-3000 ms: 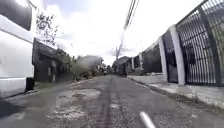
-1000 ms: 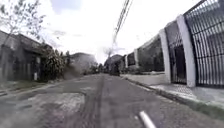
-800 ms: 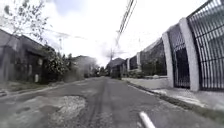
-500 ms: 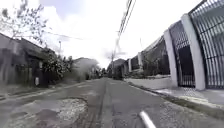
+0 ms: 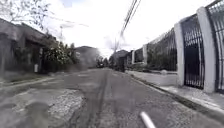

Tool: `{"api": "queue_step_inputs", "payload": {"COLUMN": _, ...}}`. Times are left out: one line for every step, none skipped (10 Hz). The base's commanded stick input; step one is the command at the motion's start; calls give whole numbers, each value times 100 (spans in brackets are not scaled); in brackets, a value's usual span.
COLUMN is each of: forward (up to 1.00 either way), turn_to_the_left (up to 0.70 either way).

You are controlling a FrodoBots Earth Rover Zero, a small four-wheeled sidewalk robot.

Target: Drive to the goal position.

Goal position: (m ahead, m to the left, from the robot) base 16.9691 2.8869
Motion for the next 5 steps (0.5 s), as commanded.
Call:
{"api": "queue_step_inputs", "payload": {"forward": 50, "turn_to_the_left": 0}}
{"api": "queue_step_inputs", "payload": {"forward": 50, "turn_to_the_left": 0}}
{"api": "queue_step_inputs", "payload": {"forward": 50, "turn_to_the_left": 0}}
{"api": "queue_step_inputs", "payload": {"forward": 50, "turn_to_the_left": 0}}
{"api": "queue_step_inputs", "payload": {"forward": 50, "turn_to_the_left": 0}}
